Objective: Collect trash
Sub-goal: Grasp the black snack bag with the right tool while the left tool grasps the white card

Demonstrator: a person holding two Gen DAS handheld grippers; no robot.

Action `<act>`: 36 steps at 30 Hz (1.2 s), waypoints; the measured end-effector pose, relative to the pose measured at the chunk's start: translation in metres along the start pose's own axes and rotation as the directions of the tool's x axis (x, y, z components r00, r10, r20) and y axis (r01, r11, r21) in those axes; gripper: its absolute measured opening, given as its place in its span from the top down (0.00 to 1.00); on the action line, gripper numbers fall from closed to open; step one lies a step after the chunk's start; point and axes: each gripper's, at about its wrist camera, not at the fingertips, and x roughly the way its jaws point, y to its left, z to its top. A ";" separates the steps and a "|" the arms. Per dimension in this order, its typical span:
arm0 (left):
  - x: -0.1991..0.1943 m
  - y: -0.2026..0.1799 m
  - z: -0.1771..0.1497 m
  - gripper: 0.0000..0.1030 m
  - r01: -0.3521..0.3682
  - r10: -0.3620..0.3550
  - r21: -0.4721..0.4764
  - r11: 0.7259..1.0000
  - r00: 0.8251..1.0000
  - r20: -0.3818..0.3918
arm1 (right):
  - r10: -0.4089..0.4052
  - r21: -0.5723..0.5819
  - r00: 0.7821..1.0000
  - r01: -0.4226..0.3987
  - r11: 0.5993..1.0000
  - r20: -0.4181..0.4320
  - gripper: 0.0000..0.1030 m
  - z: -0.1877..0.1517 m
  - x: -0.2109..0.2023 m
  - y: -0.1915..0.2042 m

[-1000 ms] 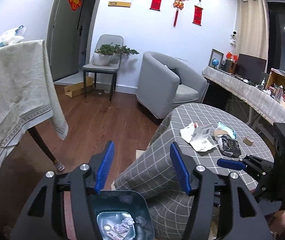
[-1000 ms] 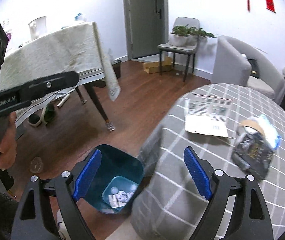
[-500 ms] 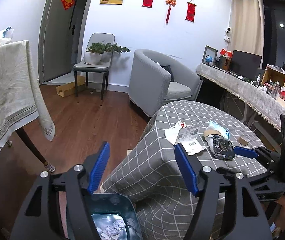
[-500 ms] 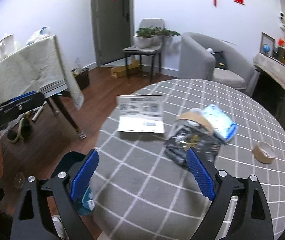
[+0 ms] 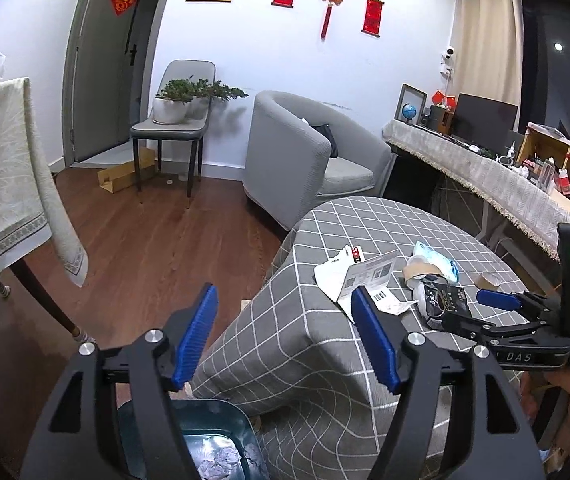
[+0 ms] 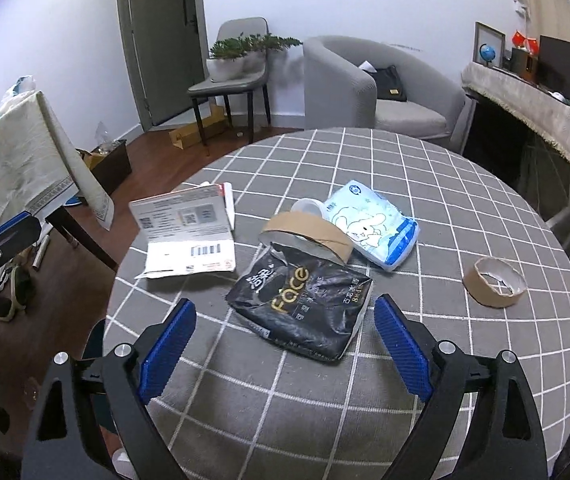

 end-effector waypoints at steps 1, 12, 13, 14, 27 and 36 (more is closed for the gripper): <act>0.003 -0.001 0.001 0.30 0.007 -0.007 -0.001 1.000 1.000 -0.002 | -0.004 -0.001 1.000 0.004 1.000 -0.007 0.11 0.001 0.002 -0.001; 0.033 -0.017 0.003 0.30 0.078 -0.076 0.026 0.997 0.996 -0.041 | 0.024 -0.001 0.997 -0.024 1.000 -0.068 0.11 0.007 0.022 -0.006; 0.035 -0.019 0.003 0.30 0.082 -0.081 0.029 0.996 0.996 -0.045 | 0.037 0.002 0.996 -0.037 0.999 -0.079 0.11 0.007 0.024 -0.006; 0.038 -0.021 0.003 0.30 0.086 -0.085 0.033 0.996 0.995 -0.048 | 0.047 0.006 0.995 -0.046 0.999 -0.083 0.11 0.007 0.024 -0.007; 0.074 -0.040 0.000 0.31 0.154 -0.146 0.079 0.985 0.984 -0.098 | 0.088 -0.032 0.990 -0.092 0.995 -0.108 0.22 0.010 0.024 -0.016; 0.091 -0.045 0.000 0.42 0.188 -0.176 0.104 0.977 0.978 -0.115 | 0.159 -0.059 0.981 -0.166 0.984 -0.113 0.25 0.008 0.018 -0.031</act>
